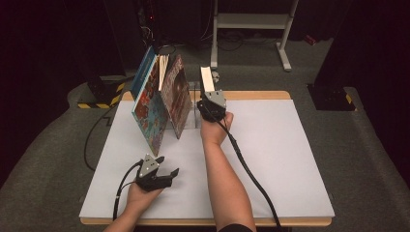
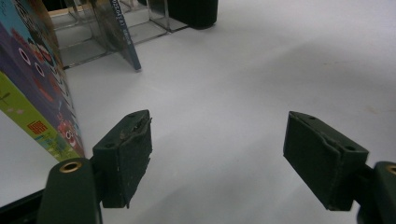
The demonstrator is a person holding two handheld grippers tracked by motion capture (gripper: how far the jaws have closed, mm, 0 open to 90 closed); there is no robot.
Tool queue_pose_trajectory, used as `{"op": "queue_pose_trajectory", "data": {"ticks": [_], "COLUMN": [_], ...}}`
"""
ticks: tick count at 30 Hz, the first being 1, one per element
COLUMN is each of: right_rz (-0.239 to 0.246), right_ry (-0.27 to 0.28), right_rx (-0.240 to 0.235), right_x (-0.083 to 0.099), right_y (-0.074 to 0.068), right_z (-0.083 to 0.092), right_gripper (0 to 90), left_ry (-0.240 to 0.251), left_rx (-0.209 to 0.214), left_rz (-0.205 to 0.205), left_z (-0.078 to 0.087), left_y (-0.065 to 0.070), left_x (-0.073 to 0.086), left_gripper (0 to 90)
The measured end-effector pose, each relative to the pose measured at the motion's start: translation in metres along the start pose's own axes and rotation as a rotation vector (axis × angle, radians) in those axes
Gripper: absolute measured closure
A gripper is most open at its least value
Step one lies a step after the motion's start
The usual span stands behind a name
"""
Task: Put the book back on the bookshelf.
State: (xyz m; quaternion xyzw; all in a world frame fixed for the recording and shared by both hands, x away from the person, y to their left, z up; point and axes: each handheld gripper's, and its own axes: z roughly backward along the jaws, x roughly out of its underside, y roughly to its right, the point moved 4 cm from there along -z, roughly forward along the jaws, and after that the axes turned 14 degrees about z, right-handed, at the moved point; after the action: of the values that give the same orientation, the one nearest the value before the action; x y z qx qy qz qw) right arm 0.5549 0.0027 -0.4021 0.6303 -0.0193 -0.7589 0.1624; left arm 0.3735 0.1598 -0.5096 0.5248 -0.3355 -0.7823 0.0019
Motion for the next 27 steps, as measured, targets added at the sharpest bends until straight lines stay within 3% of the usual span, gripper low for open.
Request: {"op": "queue_pose_trajectory", "data": {"ticks": [10, 27], "right_rz": [0.007, 0.008], "right_ry": [0.02, 0.026], "right_rx": [0.062, 0.075], "right_x": [0.0004, 0.0001], "right_y": [-0.0051, -0.0046], "right_z": [-0.0039, -0.0096], "right_gripper": [53.5, 53.1], "left_ry": [0.002, 0.003], "left_rx": [0.006, 0.004], "left_rz": [-0.001, -0.006], "left_z": [0.0006, 0.0006], "left_y": [0.0001, 0.0003], "left_x": [-0.0002, 0.0002], "left_gripper": [23.8, 24.0]}}
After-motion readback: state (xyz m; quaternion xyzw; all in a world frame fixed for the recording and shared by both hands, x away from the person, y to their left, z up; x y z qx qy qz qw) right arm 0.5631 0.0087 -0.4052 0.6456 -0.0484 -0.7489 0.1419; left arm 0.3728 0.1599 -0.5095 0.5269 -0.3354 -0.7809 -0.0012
